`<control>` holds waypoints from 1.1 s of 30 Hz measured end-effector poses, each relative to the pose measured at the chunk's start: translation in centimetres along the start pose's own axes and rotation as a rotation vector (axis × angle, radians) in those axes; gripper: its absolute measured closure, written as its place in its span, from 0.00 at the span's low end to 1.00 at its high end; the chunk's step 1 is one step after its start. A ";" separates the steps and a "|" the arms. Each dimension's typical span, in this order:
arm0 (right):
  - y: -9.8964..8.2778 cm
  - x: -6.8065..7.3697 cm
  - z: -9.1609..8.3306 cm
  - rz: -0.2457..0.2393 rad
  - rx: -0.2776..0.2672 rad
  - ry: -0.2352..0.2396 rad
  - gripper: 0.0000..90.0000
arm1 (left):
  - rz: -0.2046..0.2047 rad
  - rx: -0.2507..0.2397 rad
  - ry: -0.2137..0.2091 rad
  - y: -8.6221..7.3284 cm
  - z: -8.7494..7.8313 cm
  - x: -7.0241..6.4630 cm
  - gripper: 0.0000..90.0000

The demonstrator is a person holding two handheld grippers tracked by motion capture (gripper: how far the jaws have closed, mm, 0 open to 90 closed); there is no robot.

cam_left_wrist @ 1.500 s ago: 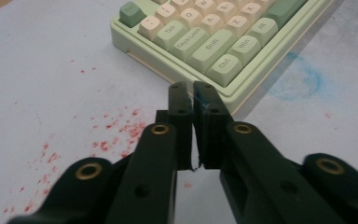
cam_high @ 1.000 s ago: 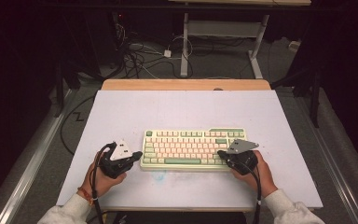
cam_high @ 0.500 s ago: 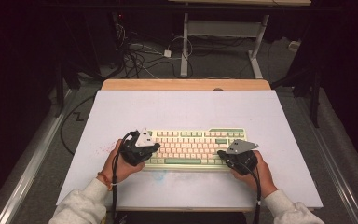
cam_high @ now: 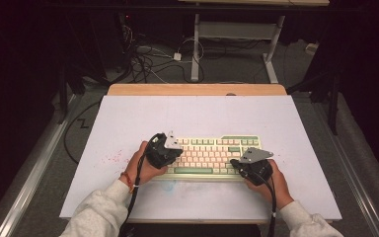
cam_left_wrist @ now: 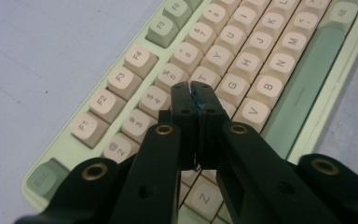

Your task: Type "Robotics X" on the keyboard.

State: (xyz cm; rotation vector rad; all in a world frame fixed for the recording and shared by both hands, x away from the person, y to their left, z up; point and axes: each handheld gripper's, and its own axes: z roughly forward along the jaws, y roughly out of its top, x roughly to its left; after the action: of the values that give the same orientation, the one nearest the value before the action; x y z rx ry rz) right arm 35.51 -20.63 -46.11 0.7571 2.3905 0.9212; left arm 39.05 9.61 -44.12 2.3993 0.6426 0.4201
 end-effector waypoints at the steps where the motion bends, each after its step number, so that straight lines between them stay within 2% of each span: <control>1: 0.0 0.0 0.0 0.000 0.000 0.000 1.00 | 0.000 0.002 -0.001 0.1 0.2 0.0 0.96; 14: 0.0 0.0 0.0 0.001 -0.002 0.003 1.00 | 0.008 0.035 0.007 0.8 1.7 0.1 0.96; 15: 0.0 0.0 0.0 0.002 -0.002 0.003 1.00 | 0.014 0.049 -0.004 0.7 1.9 0.1 0.97; 17: 0.0 0.0 0.0 0.001 0.001 0.003 1.00 | 0.032 0.051 0.012 0.9 1.8 -0.2 0.95; 20: 0.1 0.0 0.0 -0.005 0.001 -0.001 1.00 | 0.042 0.005 0.017 1.0 0.7 -0.1 0.93; 21: 0.1 0.1 -0.1 -0.006 0.003 -0.004 1.00 | 0.042 0.005 0.017 1.0 0.7 -0.1 0.93; 23: 0.1 0.0 -0.3 -0.004 -0.007 -0.003 1.00 | 0.039 -0.057 0.036 0.7 -0.9 0.0 0.92; 25: 0.2 0.0 -0.7 -0.002 -0.021 -0.004 1.00 | 0.040 -0.086 0.052 0.4 -1.8 0.0 0.89; 27: 0.3 0.0 -1.1 0.001 -0.033 -0.005 1.00 | 0.049 -0.118 0.064 -0.2 -2.6 0.0 0.84; 32: 0.6 0.0 -1.7 0.003 -0.052 -0.002 1.00 | 0.072 -0.155 0.135 -2.0 -4.1 0.0 0.67; 33: 0.6 -0.1 -1.8 0.002 -0.054 -0.002 1.00 | 0.072 -0.155 0.135 -2.0 -4.1 0.0 0.63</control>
State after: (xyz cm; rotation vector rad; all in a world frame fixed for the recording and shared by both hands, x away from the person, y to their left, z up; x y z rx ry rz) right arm 34.69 -21.11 -44.46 0.7391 2.3541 0.9812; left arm 36.60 12.97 -42.30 2.2655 0.5620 0.6440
